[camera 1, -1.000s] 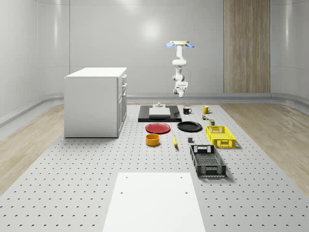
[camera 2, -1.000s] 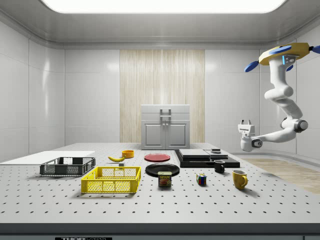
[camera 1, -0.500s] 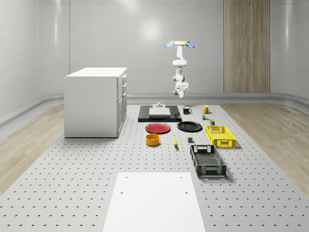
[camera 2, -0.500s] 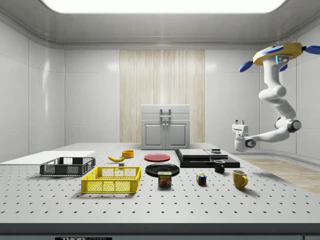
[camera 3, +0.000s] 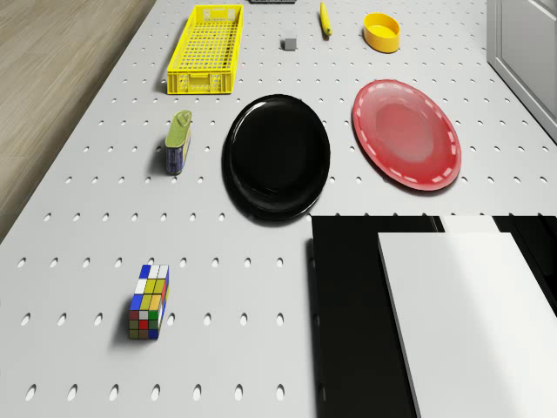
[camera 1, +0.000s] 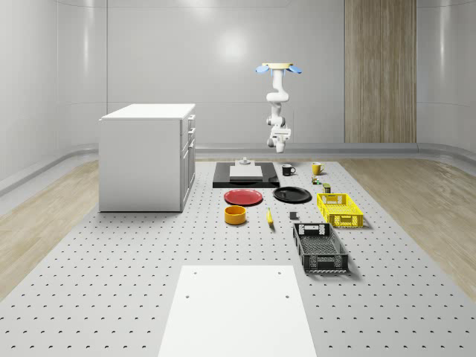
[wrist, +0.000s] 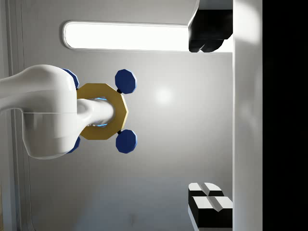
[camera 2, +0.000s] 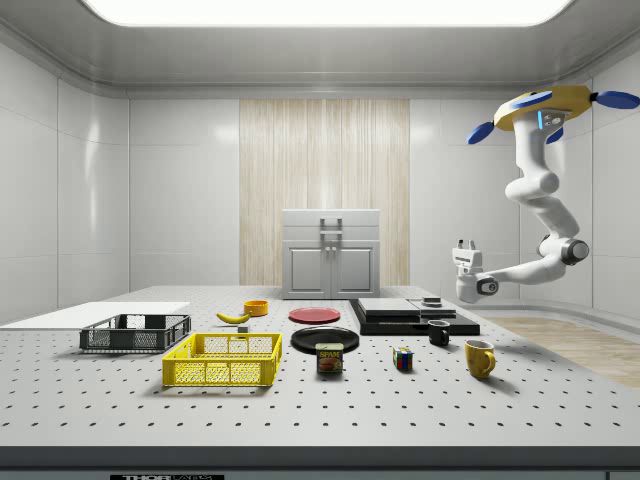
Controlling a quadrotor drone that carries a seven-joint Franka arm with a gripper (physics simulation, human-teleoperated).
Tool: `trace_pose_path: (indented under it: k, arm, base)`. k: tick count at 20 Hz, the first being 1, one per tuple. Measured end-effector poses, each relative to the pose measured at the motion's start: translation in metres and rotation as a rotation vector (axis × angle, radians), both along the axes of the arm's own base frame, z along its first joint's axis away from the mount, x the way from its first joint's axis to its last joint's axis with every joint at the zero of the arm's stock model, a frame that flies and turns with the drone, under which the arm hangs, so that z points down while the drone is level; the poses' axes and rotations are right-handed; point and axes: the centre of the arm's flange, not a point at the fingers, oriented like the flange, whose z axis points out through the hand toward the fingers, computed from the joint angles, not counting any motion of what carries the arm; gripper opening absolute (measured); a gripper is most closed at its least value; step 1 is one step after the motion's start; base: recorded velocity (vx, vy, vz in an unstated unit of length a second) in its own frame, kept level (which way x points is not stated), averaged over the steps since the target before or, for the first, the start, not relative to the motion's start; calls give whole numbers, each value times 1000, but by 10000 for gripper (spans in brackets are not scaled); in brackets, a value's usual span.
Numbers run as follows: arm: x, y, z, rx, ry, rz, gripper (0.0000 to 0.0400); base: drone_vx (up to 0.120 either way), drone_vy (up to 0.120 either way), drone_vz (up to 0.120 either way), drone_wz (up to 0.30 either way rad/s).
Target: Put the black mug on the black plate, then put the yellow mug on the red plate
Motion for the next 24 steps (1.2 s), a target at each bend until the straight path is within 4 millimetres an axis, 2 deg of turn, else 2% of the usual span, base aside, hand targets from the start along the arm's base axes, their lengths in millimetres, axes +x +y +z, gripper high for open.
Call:
trace_pose_path:
  k: [8,11,14,17,19,22,24]
  arm:
    - [-1,13,-2,-135,-6,-4,400]
    - [-1,25,-4,-254,-8,-7,400]
    - [-1,42,-12,-447,-10,-12,400]
    - [0,66,-30,-749,-11,-21,400]
    - [0,82,-52,-1022,-10,-28,400]
    - [2,94,-100,-1518,-9,-43,400]
    - [3,88,-133,-1862,-7,-54,400]
  base:
    - [90,0,-5,0]
    - [0,0,-120,0]
    - [0,0,-120,0]
    - [0,0,-120,0]
    - [0,0,-120,0]
    - [0,0,-120,0]
    - [0,0,-120,0]
